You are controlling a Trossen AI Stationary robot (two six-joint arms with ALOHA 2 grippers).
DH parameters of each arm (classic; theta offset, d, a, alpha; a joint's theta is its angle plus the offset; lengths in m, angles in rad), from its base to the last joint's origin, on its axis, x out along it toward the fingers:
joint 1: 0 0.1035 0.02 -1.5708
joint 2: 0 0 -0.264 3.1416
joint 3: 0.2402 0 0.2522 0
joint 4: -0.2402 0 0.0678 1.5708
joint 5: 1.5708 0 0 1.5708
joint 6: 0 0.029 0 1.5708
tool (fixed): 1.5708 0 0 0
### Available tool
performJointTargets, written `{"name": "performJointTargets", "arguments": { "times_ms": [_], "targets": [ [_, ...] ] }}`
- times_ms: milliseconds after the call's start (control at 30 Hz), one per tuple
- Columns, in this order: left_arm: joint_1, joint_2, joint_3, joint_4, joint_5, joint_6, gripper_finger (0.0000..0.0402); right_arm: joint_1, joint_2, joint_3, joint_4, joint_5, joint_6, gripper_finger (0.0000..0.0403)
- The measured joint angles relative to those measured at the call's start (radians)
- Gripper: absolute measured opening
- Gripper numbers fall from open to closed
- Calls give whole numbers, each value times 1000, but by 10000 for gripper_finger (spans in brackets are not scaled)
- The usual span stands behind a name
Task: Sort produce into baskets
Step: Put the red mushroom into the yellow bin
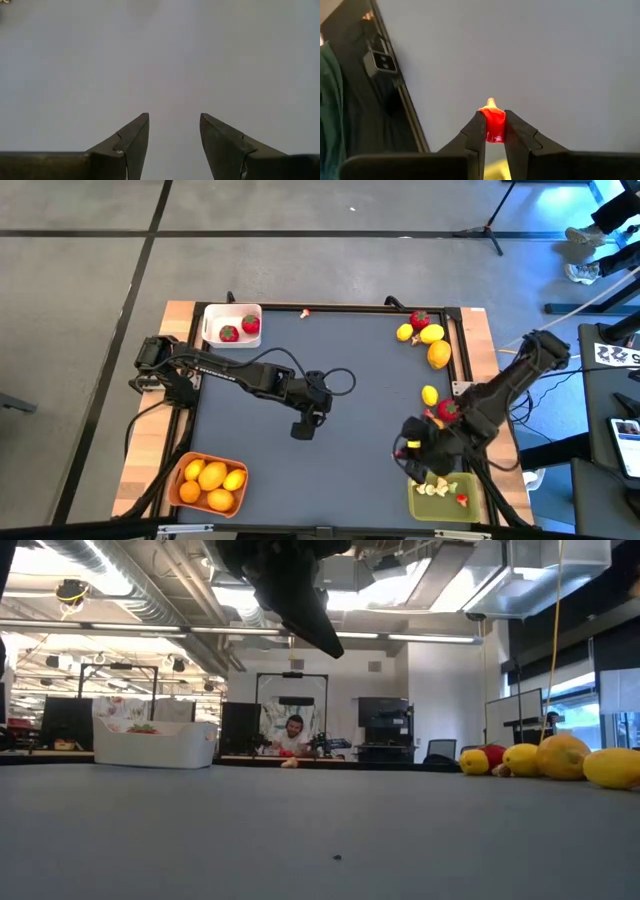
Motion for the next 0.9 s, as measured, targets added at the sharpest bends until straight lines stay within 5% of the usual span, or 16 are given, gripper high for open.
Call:
{"name": "performJointTargets", "arguments": {
  "times_ms": [400,900],
  "targets": [
    [0,0,0,31,-1,41,172,229,51,0,-143,-14,547,51],
    [0,0,-1,54,-1,87,172,289,185,0,-111,-125,690,51]
  ]
}}
